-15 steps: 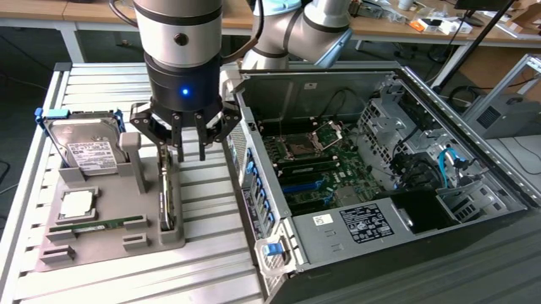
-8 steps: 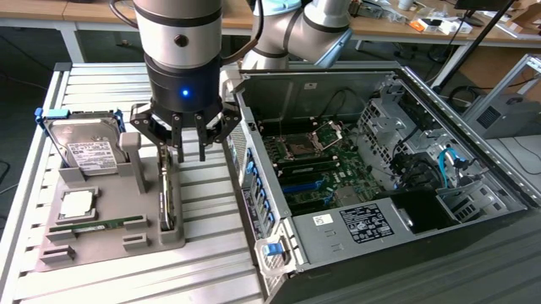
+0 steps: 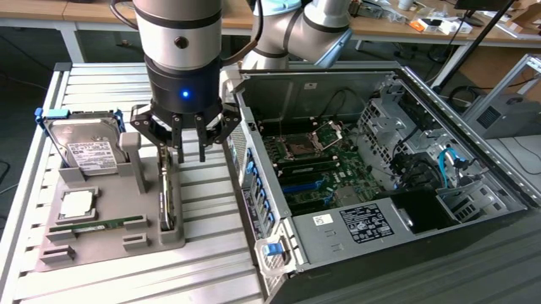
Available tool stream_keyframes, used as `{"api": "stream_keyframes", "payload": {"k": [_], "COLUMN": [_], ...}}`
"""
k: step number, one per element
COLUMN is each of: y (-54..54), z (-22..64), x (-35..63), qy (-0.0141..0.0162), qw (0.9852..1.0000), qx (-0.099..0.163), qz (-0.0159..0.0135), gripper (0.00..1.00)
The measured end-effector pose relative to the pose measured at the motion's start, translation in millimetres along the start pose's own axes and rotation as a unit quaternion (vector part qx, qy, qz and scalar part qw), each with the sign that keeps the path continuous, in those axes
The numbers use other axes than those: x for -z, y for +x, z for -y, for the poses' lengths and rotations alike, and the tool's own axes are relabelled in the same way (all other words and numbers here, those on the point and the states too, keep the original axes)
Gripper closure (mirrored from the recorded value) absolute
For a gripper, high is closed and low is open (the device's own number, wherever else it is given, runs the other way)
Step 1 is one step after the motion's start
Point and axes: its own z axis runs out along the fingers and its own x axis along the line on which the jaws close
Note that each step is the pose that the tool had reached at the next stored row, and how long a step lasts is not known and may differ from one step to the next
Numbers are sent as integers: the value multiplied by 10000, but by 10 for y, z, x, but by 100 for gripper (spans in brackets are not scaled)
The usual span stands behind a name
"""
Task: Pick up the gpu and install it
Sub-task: 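Pick up the gpu and move the gpu toward the slot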
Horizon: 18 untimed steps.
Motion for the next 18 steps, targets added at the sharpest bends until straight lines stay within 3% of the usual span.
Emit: {"api": "stream_keyframes", "payload": {"k": [18], "y": [1], "z": [2], "x": [-35], "qy": [0], "qw": [10000], "qx": [0], "qz": [0], "gripper": [64]}}
